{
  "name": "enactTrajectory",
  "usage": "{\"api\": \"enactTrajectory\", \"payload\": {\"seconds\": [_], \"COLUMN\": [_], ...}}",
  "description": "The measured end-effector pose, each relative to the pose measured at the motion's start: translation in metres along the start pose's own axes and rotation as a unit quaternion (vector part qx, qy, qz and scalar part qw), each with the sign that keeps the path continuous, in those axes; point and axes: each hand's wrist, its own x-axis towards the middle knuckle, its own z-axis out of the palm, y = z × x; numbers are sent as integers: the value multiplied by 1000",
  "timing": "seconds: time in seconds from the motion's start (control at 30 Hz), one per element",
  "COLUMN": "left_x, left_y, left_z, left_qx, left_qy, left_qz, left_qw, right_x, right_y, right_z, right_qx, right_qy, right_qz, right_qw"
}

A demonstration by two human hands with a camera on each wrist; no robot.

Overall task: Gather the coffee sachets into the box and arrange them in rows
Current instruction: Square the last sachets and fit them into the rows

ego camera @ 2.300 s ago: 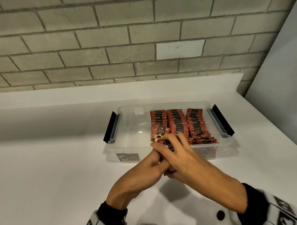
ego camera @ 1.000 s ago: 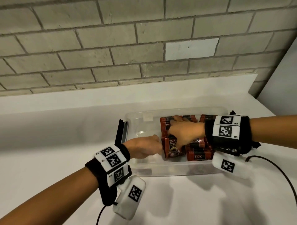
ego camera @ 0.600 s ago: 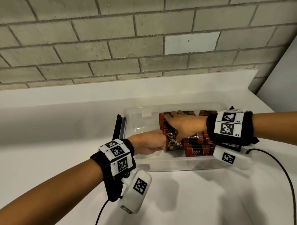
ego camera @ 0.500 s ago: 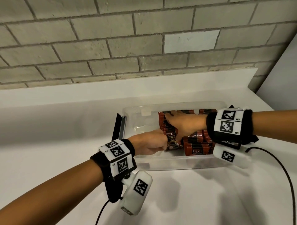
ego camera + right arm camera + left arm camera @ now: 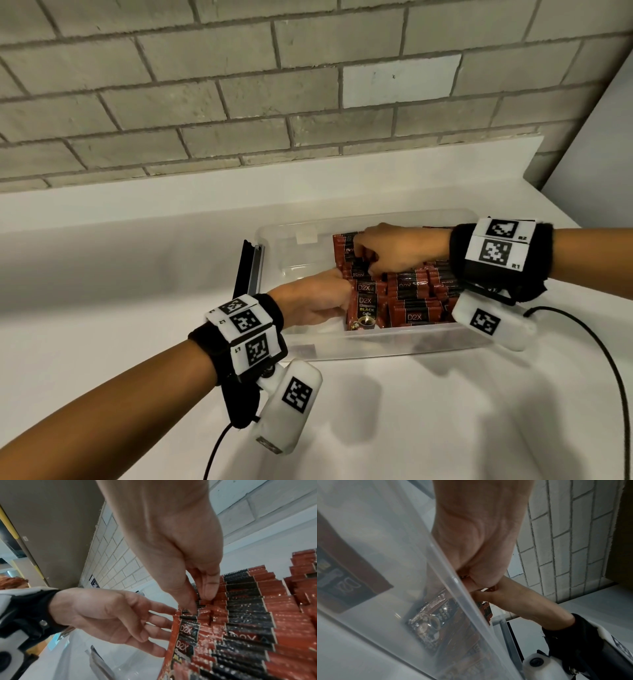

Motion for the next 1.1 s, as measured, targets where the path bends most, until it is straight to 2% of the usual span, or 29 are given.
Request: {"api": "enactTrajectory", "payload": {"seconds": [0.13, 0.3, 0.53, 0.7, 0.8, 0.93, 1.1], "left_x": [1, 9, 6, 10, 8, 7, 8], "left_y": [2, 6, 15, 13, 16, 20, 21], "left_z": [-2, -6, -7, -13, -11, -9, -7], "left_qx": [6, 74, 53, 22, 23, 13, 2], "left_qy": [24, 77, 55, 64, 71, 73, 95], "left_qz": [-21, -24, -11, 5, 7, -4, -28], "left_qw": [999, 994, 997, 998, 997, 997, 995], "right_x": [3, 3, 3, 2, 3, 3, 1], "right_y": [1, 1, 2, 1, 2, 5, 7], "right_z": [-6, -4, -2, -4, -6, -8, -8], "right_qx": [15, -55, -103, -117, -101, -73, -59], "right_qy": [40, -7, -9, -25, -32, -6, -28], "right_qz": [17, 36, 27, 29, 33, 49, 51], "right_qw": [999, 998, 994, 992, 994, 996, 997]}}
